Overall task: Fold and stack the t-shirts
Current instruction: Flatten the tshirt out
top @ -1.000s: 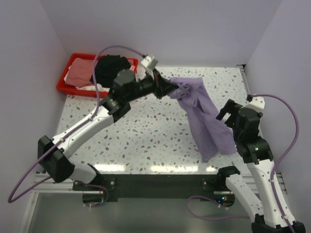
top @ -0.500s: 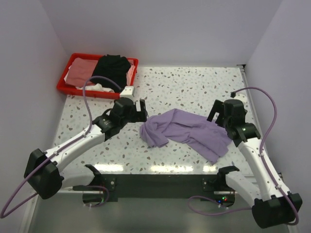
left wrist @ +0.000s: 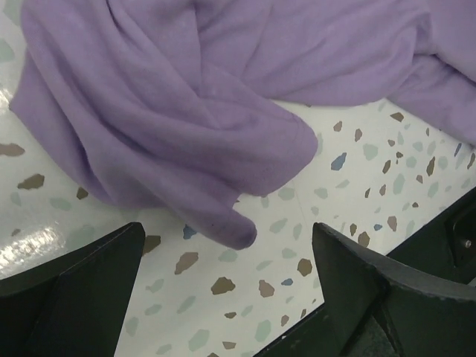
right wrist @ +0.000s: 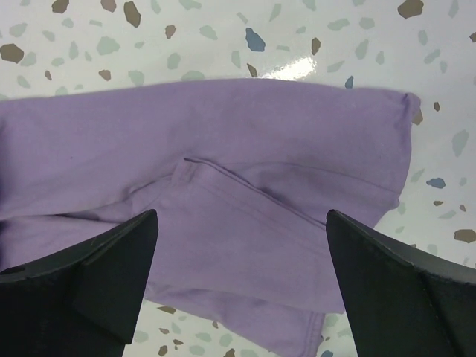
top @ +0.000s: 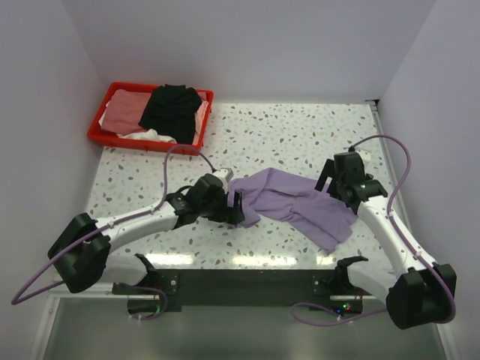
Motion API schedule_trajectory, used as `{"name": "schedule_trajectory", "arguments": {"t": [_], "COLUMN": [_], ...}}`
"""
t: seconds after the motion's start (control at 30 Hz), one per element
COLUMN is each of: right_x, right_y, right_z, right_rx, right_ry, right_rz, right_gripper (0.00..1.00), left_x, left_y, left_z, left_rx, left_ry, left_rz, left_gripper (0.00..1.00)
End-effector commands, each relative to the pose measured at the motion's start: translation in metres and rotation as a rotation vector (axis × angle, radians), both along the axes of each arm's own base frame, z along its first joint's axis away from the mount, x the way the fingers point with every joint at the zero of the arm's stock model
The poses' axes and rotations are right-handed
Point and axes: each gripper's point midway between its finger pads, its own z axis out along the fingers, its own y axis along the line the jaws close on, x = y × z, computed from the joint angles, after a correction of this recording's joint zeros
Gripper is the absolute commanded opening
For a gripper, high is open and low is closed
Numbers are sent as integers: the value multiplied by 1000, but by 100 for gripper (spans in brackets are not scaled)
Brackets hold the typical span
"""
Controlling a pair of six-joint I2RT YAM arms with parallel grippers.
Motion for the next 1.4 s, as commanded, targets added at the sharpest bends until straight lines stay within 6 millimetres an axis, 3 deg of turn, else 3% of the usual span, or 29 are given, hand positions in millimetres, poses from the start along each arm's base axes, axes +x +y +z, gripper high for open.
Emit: {"name": "schedule_trajectory", "arguments": {"t": [0.0,0.17,0.27,0.4,0.43,0.53,0.67,0.77,0.9,1.17,1.37], "right_x": [-2,-5,-6,-11,-12,-16,-16,-17,-19,-35,-9], "right_y": [-11,-12,-8,-6,-7,-10,-2,1,11,1,17], "right_z": [3,6,6,3,3,6,9,10,5,-28,-47], "right_rx": [-27,-32,-21,-10,-17,-34,8,36,80,42,93], "right_ry": [-38,-55,-61,-56,-54,-50,-71,-76,-45,117,118], "right_rz": [-56,-46,-7,3,1,4,33,23,47,-35,4], "right_gripper": [99,99,99,99,99,99,99,99,99,99,98], "left_x": [-12,-9,3,16,20,36,54,71,73,67,72], "left_y": [8,-8,-16,-28,-27,-4,61,130,184,237,228], "left_z": [-10,-23,-28,-30,-31,-33,-24,-19,-12,-10,-8], "left_rx": [-10,-64,-73,-67,-54,6,-56,32,153,175,137], "left_ry": [54,86,74,67,55,37,19,-27,-75,-73,-87], "left_rz": [70,76,94,95,101,181,346,565,749,999,945], "left_gripper": [100,95,78,33,0,0,0,0,0,0,0]}}
